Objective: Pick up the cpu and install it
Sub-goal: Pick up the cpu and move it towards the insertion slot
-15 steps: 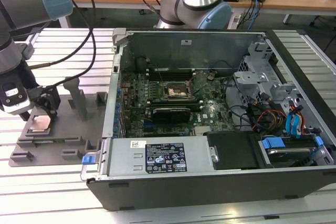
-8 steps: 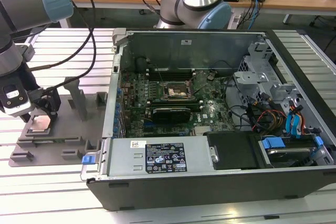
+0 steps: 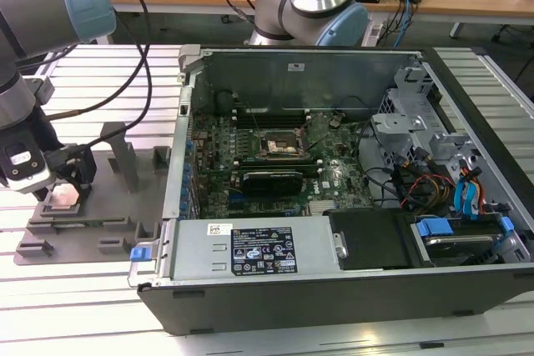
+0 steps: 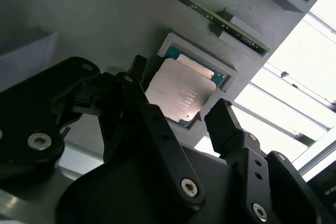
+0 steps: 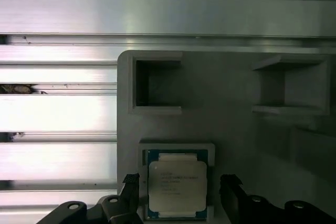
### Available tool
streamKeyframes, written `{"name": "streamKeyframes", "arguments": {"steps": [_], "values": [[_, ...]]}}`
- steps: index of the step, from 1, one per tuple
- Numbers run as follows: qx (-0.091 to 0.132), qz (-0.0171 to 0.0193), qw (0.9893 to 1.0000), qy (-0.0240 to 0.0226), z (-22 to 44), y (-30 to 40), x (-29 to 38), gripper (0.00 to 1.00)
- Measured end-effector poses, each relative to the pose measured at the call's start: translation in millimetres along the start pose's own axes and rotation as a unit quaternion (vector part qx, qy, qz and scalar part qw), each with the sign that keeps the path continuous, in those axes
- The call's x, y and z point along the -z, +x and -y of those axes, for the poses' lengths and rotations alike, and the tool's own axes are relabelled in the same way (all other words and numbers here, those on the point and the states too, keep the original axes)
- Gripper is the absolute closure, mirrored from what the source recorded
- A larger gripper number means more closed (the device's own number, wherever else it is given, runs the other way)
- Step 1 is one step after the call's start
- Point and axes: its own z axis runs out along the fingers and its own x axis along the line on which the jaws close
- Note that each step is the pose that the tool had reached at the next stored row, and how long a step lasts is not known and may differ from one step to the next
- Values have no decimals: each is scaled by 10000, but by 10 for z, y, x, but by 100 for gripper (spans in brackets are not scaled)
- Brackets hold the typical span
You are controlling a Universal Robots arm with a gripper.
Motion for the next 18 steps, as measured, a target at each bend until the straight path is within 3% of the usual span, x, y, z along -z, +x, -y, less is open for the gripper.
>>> {"name": "streamKeyframes", "arguments": {"steps": [2,6,18], "values": [[114,5,9999,-5,2,0,-6,28],[127,6,9999,-61,36,1,-19,28],[143,6,9999,-64,29,1,-55,28]]}}
